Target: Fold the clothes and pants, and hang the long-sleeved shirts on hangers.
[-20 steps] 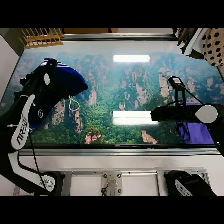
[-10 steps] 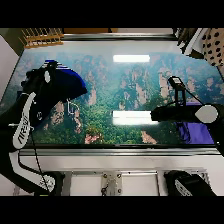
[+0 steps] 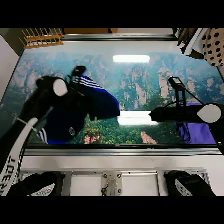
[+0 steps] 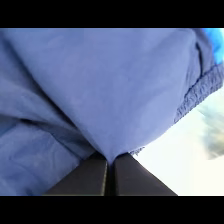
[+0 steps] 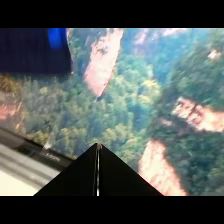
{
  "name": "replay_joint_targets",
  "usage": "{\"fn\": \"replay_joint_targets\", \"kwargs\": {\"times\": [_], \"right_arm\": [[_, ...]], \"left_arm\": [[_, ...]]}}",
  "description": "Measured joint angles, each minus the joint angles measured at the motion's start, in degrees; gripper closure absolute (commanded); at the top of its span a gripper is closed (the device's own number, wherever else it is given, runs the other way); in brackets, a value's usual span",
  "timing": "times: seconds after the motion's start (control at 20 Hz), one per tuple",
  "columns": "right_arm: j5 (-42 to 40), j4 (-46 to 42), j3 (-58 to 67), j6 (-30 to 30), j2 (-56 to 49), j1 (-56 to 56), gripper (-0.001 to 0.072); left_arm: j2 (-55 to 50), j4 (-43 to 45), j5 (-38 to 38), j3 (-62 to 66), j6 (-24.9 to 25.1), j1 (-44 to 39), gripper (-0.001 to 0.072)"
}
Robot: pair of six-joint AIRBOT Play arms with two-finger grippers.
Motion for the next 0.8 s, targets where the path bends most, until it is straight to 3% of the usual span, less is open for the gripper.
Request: {"fn": "replay_joint_targets", "kwargs": {"times": [0.1, 0.15, 0.2, 0.25, 0.45, 0.65, 0.8], "right_arm": [[0.3, -0.8, 1.2, -0.3, 0.8, -3.3, 0.0684], [0.5, -1.0, 1.6, -0.4, 1.4, -5.6, 0.0684], [0.7, -1.3, 1.9, -0.5, 1.9, -7.5, 0.0684], [0.7, -1.4, 2.2, -0.6, 2.5, -9.5, 0.0684], [2.1, -1.7, 2.6, -0.8, 4.1, -14.3, 0.0684], [5.1, -1.5, 2.6, -0.8, 4.6, -15.6, 0.0684], [7.1, -1.3, 2.6, -0.8, 4.7, -15.9, 0.0684]], "left_arm": [[1.0, -2.0, 3.3, -2.3, -1.5, -7.9, 0.0694], [0.8, -2.8, 5.1, -2.9, -1.9, -11.6, 0.0426], [0.2, -3.2, 6.8, -3.1, -2.2, -14.4, 0.0089], [-0.8, -3.2, 8.2, -2.8, -2.4, -16.6, 0.001], [-7.2, 0.6, 9.4, 5.3, -1.3, -15.6, 0.001], [-16.2, 3.1, 8.2, 16.4, 1.3, -2.4, 0.0011], [-24.9, -1.0, 5.3, 23.8, 5.8, 8.9, 0.001]]}}
